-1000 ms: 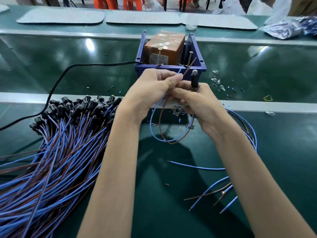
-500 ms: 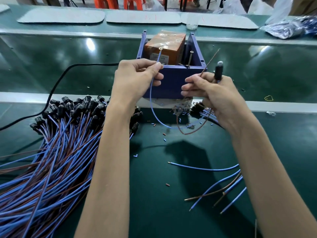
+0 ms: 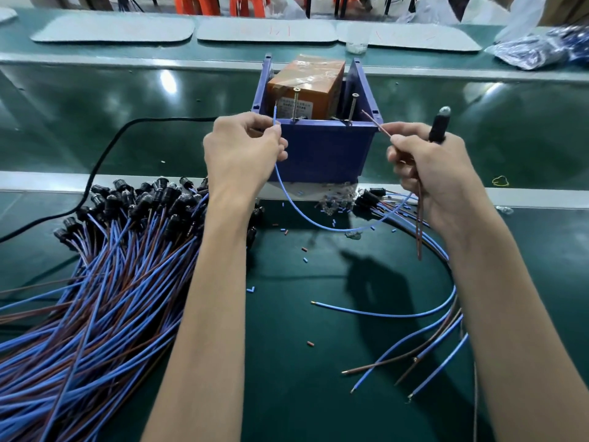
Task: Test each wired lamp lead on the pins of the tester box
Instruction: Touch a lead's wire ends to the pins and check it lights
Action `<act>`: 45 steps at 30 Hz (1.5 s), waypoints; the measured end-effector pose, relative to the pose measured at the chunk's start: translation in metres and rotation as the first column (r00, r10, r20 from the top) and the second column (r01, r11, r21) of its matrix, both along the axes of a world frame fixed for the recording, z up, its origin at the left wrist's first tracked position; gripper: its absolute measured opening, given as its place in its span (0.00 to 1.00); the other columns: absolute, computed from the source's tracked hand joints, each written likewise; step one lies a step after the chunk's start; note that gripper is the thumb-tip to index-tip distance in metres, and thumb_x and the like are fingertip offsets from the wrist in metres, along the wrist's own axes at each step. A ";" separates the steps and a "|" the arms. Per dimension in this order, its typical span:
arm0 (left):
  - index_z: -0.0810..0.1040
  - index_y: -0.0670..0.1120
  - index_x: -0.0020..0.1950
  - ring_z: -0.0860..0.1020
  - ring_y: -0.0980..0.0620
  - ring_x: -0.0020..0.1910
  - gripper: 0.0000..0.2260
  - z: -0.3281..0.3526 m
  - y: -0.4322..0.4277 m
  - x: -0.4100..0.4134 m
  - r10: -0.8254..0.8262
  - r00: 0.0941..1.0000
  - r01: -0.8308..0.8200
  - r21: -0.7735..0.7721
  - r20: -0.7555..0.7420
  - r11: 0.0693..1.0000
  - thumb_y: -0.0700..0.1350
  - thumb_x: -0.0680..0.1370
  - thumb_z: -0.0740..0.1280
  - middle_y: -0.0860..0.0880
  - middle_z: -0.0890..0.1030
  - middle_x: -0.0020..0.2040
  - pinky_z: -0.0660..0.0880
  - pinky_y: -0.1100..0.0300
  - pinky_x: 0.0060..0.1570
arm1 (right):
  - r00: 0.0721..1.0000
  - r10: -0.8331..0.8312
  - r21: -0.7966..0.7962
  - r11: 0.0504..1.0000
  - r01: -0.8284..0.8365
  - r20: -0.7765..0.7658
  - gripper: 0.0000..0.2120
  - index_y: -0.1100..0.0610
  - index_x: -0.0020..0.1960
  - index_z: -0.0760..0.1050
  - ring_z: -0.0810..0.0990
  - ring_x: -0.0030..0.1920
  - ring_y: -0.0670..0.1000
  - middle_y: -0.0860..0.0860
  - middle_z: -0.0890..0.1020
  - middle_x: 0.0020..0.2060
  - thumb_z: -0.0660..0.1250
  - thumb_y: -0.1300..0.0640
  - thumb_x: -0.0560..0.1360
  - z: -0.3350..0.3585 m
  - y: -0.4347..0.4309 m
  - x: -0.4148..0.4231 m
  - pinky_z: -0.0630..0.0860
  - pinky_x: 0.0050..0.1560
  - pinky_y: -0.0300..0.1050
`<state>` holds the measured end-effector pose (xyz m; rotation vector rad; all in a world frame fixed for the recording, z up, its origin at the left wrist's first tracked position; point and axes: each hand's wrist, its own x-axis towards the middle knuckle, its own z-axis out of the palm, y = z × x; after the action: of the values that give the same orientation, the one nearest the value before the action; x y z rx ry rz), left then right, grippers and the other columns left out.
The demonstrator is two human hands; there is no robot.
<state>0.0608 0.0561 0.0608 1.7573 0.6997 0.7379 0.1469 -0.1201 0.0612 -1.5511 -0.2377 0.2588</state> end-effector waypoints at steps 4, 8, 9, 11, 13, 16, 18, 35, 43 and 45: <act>0.82 0.48 0.52 0.82 0.60 0.34 0.11 -0.001 -0.003 0.003 -0.014 1.000 0.014 -0.003 -0.013 1.000 0.38 0.73 0.65 0.55 0.83 0.36 0.79 0.60 0.53 | 1.000 0.012 0.012 1.000 -0.012 -0.004 0.13 0.55 0.46 0.79 0.64 0.23 0.42 0.45 0.75 0.26 0.58 0.67 0.77 0.000 0.001 -0.001 0.57 0.21 0.32; 0.78 0.52 0.49 0.83 0.58 0.34 0.08 -0.004 -0.003 0.002 -0.016 1.000 0.017 0.027 -0.024 0.999 0.39 0.75 0.66 0.56 0.84 0.36 0.78 0.57 0.53 | 1.000 0.019 0.007 1.000 -0.019 0.011 0.13 0.55 0.47 0.79 0.64 0.23 0.42 0.44 0.77 0.26 0.58 0.67 0.77 -0.001 0.003 -0.003 0.58 0.21 0.32; 0.77 0.53 0.46 0.83 0.58 0.33 0.07 -0.004 -0.003 0.002 -0.007 1.000 0.007 0.020 -0.022 1.000 0.39 0.75 0.67 0.55 0.84 0.35 0.79 0.57 0.52 | 1.000 0.017 0.006 1.000 -0.018 0.013 0.13 0.54 0.47 0.79 0.65 0.23 0.42 0.44 0.77 0.26 0.58 0.67 0.77 -0.001 0.004 -0.003 0.58 0.21 0.32; 0.77 0.52 0.43 0.83 0.57 0.31 0.06 -0.004 -0.003 0.002 0.009 1.000 -0.009 0.010 -0.014 1.000 0.40 0.75 0.68 0.55 0.83 0.35 0.80 0.56 0.50 | 1.000 0.016 -0.001 1.000 -0.016 0.017 0.13 0.54 0.47 0.79 0.65 0.23 0.42 0.44 0.78 0.25 0.58 0.66 0.78 -0.001 0.004 -0.003 0.58 0.21 0.32; 0.79 0.51 0.43 0.83 0.57 0.31 0.05 -0.005 -0.004 0.003 0.024 1.000 -0.024 0.024 -0.009 0.999 0.41 0.75 0.68 0.55 0.83 0.35 0.80 0.57 0.50 | 1.000 0.021 -0.004 1.000 -0.021 0.020 0.13 0.54 0.47 0.79 0.65 0.23 0.41 0.44 0.78 0.25 0.58 0.66 0.79 -0.002 0.005 -0.004 0.58 0.21 0.31; 0.80 0.51 0.43 0.83 0.58 0.31 0.06 -0.006 -0.006 0.005 0.056 0.998 -0.056 0.050 0.003 0.997 0.41 0.76 0.68 0.56 0.82 0.35 0.80 0.57 0.50 | 0.999 0.035 -0.001 0.999 -0.035 0.023 0.13 0.54 0.48 0.79 0.65 0.23 0.41 0.43 0.78 0.25 0.58 0.66 0.79 -0.002 0.006 -0.005 0.58 0.21 0.31; 0.80 0.52 0.41 0.83 0.58 0.31 0.06 -0.006 -0.007 0.007 0.066 0.998 -0.067 0.066 0.008 0.996 0.42 0.76 0.68 0.57 0.82 0.34 0.79 0.57 0.51 | 0.999 0.044 0.004 0.999 -0.044 0.024 0.13 0.53 0.48 0.79 0.65 0.22 0.40 0.43 0.78 0.26 0.58 0.66 0.79 -0.003 0.006 -0.005 0.58 0.21 0.31; 0.83 0.51 0.44 0.80 0.59 0.31 0.07 -0.007 -0.010 0.007 0.036 0.999 -0.034 0.080 -0.031 0.996 0.42 0.77 0.67 0.58 0.81 0.32 0.79 0.58 0.51 | 0.997 0.077 0.023 0.997 -0.077 0.011 0.13 0.53 0.48 0.80 0.60 0.23 0.41 0.44 0.77 0.26 0.59 0.66 0.79 -0.005 0.008 -0.006 0.56 0.21 0.31; 0.81 0.54 0.40 0.79 0.61 0.28 0.08 -0.005 -0.004 0.004 0.029 0.999 -0.025 0.091 -0.042 0.996 0.43 0.77 0.67 0.59 0.81 0.32 0.79 0.58 0.49 | 0.997 0.075 0.032 0.997 -0.075 0.018 0.13 0.56 0.43 0.79 0.59 0.23 0.41 0.46 0.75 0.27 0.59 0.67 0.78 -0.005 0.006 -0.004 0.55 0.20 0.31; 0.82 0.54 0.42 0.78 0.63 0.27 0.07 -0.005 -0.004 0.003 0.033 0.998 -0.029 0.097 -0.048 0.995 0.43 0.77 0.67 0.59 0.81 0.32 0.80 0.60 0.47 | 0.998 0.046 0.042 0.998 -0.047 0.040 0.15 0.55 0.35 0.74 0.58 0.22 0.41 0.49 0.74 0.29 0.60 0.67 0.77 -0.005 0.007 -0.004 0.54 0.20 0.32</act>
<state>0.0639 0.0517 0.0557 1.8612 0.7370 0.7621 0.1427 -0.1129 0.0558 -1.5099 -0.3089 0.2582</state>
